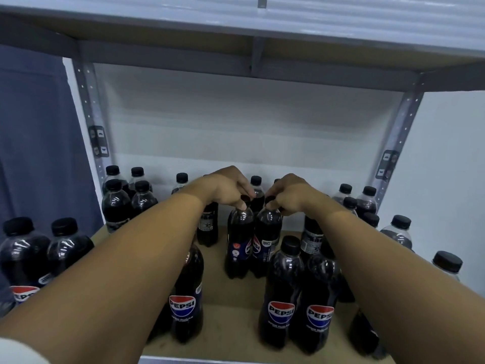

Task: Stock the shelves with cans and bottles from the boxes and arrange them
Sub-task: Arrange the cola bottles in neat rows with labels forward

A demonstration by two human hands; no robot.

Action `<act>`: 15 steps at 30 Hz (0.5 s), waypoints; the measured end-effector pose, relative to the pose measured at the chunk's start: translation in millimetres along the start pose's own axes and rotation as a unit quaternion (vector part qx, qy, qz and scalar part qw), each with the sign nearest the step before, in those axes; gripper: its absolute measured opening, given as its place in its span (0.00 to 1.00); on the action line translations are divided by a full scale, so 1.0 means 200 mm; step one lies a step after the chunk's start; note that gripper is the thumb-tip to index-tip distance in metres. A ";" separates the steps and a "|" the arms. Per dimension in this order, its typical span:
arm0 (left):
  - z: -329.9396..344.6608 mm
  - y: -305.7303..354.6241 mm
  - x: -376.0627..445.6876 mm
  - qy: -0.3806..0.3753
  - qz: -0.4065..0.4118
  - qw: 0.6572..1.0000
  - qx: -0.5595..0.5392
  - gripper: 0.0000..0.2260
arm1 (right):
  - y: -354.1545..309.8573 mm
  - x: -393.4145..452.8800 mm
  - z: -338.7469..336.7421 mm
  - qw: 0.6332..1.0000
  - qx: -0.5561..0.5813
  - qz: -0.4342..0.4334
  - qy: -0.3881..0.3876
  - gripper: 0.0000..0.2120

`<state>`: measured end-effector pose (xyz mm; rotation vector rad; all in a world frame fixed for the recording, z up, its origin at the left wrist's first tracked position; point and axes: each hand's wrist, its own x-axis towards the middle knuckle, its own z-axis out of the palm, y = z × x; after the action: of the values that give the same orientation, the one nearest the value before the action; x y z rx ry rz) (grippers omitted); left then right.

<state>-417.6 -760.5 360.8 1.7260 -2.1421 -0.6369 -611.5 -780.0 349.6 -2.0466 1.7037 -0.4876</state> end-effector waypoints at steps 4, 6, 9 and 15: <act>0.03 0.02 0.01 0.023 -0.010 1.000 0.003 0.18 | 0.01 -0.01 0.01 1.000 -0.009 -0.003 0.018 0.16; 0.05 0.03 0.03 0.061 -0.031 0.997 0.042 0.20 | 0.00 -0.01 0.03 0.997 -0.075 -0.009 0.028 0.18; 0.04 0.03 0.05 0.070 -0.047 0.993 0.078 0.20 | 0.02 -0.01 0.04 0.990 -0.136 -0.035 0.027 0.16; 0.00 0.02 0.00 0.019 -0.014 0.999 0.047 0.14 | 0.05 -0.02 0.01 0.997 -0.039 -0.063 -0.019 0.19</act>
<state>-420.9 -759.2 363.5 1.8042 -2.1578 -0.5131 -620.3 -777.8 342.5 -2.2132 1.6029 -0.4258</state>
